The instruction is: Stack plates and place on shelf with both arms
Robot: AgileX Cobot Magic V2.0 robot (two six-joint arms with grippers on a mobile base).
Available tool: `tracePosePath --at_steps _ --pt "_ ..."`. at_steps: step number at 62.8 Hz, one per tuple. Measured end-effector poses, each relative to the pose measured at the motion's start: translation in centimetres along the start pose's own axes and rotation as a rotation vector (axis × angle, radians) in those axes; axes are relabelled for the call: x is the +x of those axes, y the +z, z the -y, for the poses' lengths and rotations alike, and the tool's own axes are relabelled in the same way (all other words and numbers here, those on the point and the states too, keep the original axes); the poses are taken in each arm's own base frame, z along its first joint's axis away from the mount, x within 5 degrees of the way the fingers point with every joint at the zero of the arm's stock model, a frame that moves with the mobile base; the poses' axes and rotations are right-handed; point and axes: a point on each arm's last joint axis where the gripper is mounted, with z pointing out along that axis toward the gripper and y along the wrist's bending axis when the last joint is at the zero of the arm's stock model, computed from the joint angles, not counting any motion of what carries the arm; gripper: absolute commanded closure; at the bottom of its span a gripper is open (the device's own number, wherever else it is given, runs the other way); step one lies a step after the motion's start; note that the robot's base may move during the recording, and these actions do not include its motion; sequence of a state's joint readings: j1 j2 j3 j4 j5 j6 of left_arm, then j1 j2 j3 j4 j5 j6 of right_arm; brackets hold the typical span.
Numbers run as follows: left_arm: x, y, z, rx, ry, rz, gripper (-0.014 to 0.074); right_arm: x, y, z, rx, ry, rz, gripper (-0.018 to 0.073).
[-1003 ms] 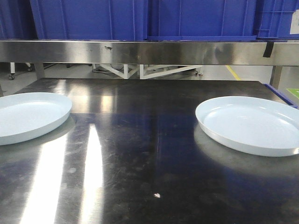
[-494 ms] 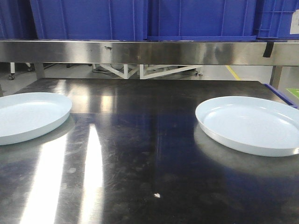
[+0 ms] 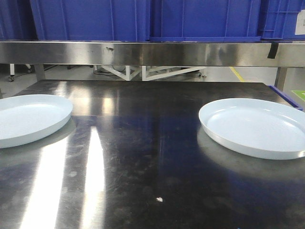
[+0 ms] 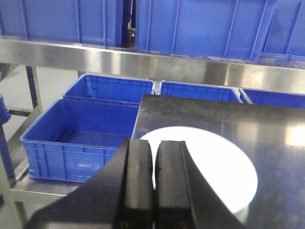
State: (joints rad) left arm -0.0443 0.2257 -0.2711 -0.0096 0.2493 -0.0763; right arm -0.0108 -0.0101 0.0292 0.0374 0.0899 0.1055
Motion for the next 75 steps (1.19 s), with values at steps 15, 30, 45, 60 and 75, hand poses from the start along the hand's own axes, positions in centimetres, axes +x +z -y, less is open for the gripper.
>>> tracePosePath --at_steps 15,30,45,60,75 --pt "-10.7 3.4 0.9 -0.016 0.089 -0.13 0.0505 0.0 0.0 0.0 0.0 0.0 0.0 0.0511" --pt "-12.3 7.3 1.5 -0.013 0.133 -0.302 0.0505 0.0 0.0 0.0 0.0 0.0 0.0 0.0511" --pt "-12.3 8.3 1.8 0.007 0.146 -0.293 0.0505 0.0 0.0 0.0 0.0 0.0 0.0 0.0511" --pt "-12.6 8.4 1.7 -0.004 0.183 -0.26 0.0505 0.0 0.0 0.0 0.0 0.0 0.0 0.0511" --pt "-12.6 8.4 1.7 -0.005 0.187 -0.257 0.0505 0.0 0.0 0.0 0.0 0.0 0.0 0.0511"
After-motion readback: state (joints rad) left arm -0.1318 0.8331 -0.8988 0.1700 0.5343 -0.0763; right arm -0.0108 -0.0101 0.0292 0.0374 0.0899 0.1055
